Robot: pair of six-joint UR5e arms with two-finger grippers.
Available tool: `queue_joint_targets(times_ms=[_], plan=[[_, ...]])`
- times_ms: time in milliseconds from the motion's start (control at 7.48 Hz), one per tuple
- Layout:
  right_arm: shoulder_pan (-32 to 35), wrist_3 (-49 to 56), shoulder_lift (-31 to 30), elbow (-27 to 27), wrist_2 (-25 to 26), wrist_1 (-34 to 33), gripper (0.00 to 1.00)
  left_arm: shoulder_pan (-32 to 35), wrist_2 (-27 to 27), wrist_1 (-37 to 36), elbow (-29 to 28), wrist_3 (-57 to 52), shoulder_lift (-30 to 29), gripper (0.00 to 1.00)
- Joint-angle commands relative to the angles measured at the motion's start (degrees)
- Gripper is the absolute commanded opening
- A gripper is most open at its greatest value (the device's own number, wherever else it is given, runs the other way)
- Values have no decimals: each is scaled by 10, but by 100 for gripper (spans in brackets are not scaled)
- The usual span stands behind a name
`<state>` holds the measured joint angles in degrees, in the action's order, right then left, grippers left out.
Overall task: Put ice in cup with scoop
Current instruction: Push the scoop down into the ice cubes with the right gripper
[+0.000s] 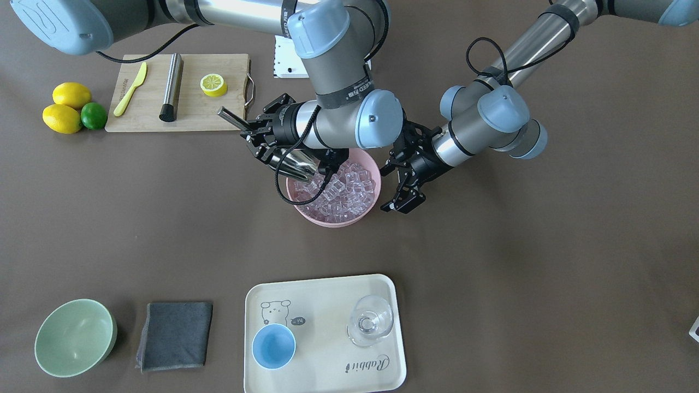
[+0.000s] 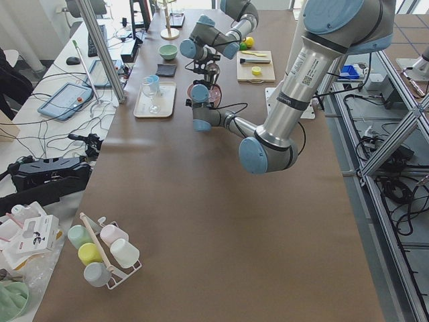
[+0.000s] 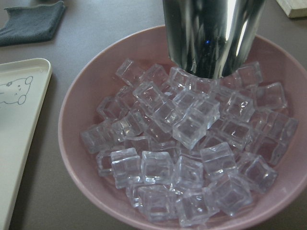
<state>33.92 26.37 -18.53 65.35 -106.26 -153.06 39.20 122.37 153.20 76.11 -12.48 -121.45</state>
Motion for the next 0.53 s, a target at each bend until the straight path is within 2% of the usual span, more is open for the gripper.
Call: queue_joint_targets(times_ms=[0,401], plan=[[-1,-2,18,-15,-1,0,0,0,0,0,0,0,1,97],[0,-2,17,-30,1,14,0,0,0,0,0,0,1,97]])
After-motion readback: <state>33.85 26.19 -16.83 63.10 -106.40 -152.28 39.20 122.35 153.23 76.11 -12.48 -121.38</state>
